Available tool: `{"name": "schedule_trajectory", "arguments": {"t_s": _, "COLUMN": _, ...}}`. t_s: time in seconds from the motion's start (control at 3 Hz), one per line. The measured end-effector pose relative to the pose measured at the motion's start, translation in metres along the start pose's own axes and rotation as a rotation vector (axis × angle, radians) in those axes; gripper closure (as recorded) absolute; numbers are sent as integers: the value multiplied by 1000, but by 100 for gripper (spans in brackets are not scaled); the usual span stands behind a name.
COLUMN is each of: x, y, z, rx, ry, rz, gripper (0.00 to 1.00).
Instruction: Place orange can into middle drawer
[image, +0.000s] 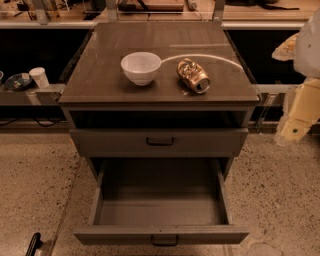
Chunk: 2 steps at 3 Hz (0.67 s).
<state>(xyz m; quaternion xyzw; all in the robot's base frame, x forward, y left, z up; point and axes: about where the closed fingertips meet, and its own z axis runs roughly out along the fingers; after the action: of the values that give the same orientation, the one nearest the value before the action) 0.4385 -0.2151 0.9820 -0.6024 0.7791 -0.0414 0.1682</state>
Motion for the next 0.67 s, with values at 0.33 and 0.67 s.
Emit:
{"name": "schedule_trajectory", "arguments": {"t_s": 0.33, "x": 0, "y": 0, "z": 0, "rx": 0, "ry": 0, "rz": 0, "gripper": 0}}
{"name": "schedule_trajectory", "arguments": {"t_s": 0.67, "x": -1, "y": -2, "z": 0, "rx": 7, "ry": 5, "rz": 13, "gripper": 0}}
